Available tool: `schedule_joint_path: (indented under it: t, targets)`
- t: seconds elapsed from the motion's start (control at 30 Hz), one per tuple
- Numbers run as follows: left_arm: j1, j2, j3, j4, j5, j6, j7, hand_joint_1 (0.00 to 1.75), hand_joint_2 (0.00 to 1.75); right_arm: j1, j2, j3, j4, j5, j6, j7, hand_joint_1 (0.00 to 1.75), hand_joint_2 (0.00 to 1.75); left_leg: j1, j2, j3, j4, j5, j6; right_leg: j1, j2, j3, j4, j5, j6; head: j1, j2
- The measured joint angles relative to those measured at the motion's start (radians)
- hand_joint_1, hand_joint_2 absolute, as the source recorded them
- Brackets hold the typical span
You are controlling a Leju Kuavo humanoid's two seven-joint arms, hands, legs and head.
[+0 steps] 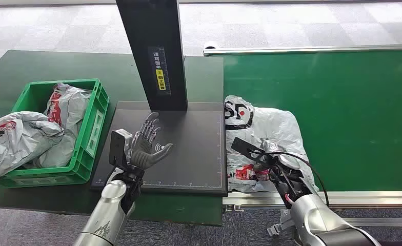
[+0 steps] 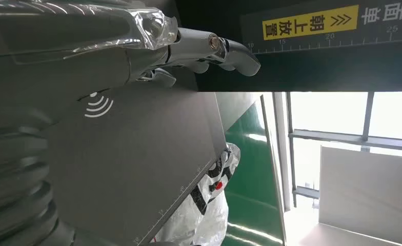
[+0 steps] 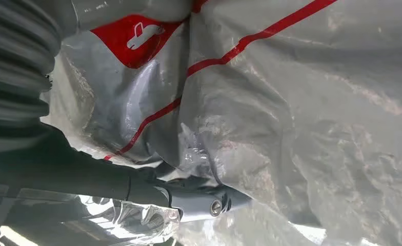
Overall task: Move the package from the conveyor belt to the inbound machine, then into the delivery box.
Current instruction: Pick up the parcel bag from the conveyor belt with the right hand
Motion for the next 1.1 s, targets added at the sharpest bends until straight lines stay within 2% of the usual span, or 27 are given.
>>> schedule_joint_path:
  t: [0.37,0.5,0.73,0.9,1.1]
  targets:
    - [0.015,0.003,0.004,-0.009,0.002,0.001,0.004,0.00,1.75,-0.011,0.003,-0.017,0.002,0.008,-0.052,-0.067,1.75,1.75,0.000,0.000,0.000,0.000,0.000,0.000,0.000,0.000,0.000,0.000,0.000,0.000,0.000,0.000]
    - [0.026,0.005,0.006,-0.023,0.000,0.014,0.002,0.00,1.75,-0.009,0.006,-0.022,-0.005,-0.001,-0.102,-0.124,1.75,1.75,0.000,0.000,0.000,0.000,0.000,0.000,0.000,0.000,0.000,0.000,0.000,0.000,0.000,0.000]
    - [0.073,0.003,0.031,-0.128,-0.036,0.196,-0.071,0.00,1.75,0.035,0.016,-0.082,-0.120,-0.130,-0.272,-0.322,1.75,1.75,0.000,0.000,0.000,0.000,0.000,0.000,0.000,0.000,0.000,0.000,0.000,0.000,0.000,0.000]
    - [0.105,-0.001,0.054,-0.202,0.005,0.218,-0.099,0.00,1.75,0.085,0.034,-0.141,-0.281,-0.244,-0.395,-0.468,1.75,1.75,0.000,0.000,0.000,0.000,0.000,0.000,0.000,0.000,-0.001,0.000,0.000,0.000,0.000,0.000]
    - [0.124,-0.003,0.073,-0.233,0.031,0.244,-0.138,0.00,1.75,0.140,0.056,-0.178,-0.459,-0.367,-0.527,-0.632,1.75,1.75,0.000,0.000,0.000,0.000,0.000,0.000,0.000,0.000,0.000,0.000,0.000,0.000,0.000,0.000]
